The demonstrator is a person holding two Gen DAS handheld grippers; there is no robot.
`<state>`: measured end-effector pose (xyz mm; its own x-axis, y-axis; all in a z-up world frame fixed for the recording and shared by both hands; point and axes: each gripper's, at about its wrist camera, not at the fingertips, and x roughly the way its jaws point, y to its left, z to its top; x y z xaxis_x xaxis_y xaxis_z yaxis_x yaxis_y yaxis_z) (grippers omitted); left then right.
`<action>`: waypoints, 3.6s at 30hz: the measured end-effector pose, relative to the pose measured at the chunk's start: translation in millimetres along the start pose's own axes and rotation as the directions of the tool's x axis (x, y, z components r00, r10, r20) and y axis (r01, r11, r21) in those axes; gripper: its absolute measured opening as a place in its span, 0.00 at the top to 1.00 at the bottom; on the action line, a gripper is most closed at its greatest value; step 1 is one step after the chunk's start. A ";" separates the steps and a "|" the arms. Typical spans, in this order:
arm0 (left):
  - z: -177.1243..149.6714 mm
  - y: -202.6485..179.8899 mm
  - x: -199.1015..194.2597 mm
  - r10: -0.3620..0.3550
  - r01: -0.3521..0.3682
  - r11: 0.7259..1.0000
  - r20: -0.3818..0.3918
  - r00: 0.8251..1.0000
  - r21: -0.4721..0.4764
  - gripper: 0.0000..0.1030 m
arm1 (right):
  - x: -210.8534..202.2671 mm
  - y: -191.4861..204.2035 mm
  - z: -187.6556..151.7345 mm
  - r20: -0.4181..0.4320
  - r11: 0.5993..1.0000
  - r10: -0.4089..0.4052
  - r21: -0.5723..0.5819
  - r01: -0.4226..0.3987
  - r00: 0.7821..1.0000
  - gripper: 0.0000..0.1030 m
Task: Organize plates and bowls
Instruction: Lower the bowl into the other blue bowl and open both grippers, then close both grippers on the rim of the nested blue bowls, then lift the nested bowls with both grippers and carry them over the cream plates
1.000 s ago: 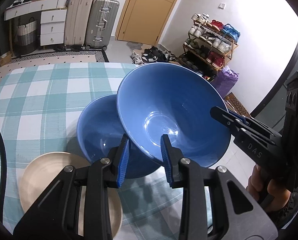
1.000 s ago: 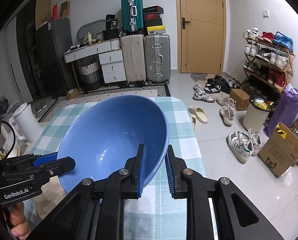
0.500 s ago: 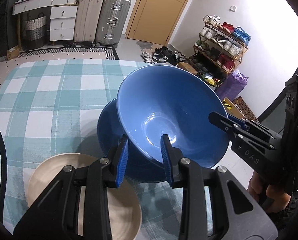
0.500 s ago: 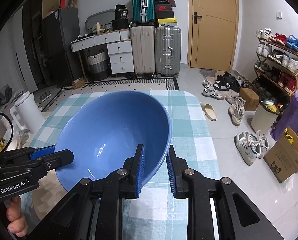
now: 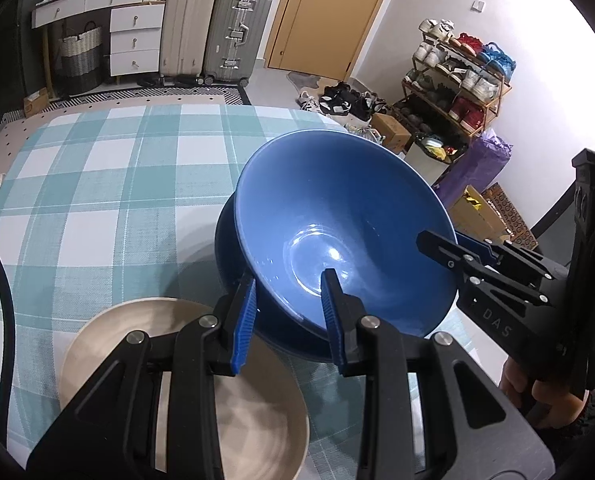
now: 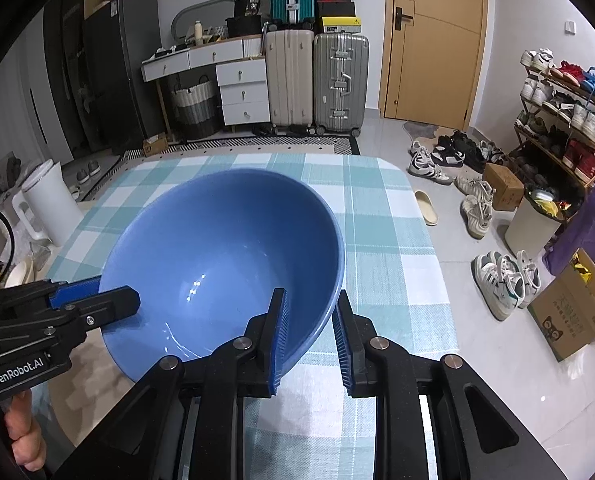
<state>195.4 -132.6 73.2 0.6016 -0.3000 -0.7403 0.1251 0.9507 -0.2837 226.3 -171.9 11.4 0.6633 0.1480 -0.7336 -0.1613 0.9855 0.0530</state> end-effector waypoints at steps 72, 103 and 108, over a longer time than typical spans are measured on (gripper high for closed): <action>0.7 50.4 70.4 0.027 -0.036 0.990 -0.069 0.997 -0.135 0.10 | 46.5 -29.6 -29.4 -0.003 0.962 0.168 0.217 -0.163 0.986 0.04; -5.2 31.6 58.9 0.003 -0.007 0.998 -0.059 0.998 -0.063 0.67 | 39.5 -12.8 -28.2 -0.012 0.971 0.183 0.160 -0.178 0.983 0.61; -5.5 25.5 45.7 0.005 -0.007 0.999 -0.038 0.999 -0.050 0.67 | 27.5 -12.6 -26.9 0.005 0.974 0.171 0.152 -0.170 0.985 0.61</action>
<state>221.8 -122.5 28.8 0.5715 -0.2979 -0.7646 0.0816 0.9478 -0.3082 227.0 -182.5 -27.7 0.6295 0.3149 -0.7103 -0.1590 0.9471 0.2789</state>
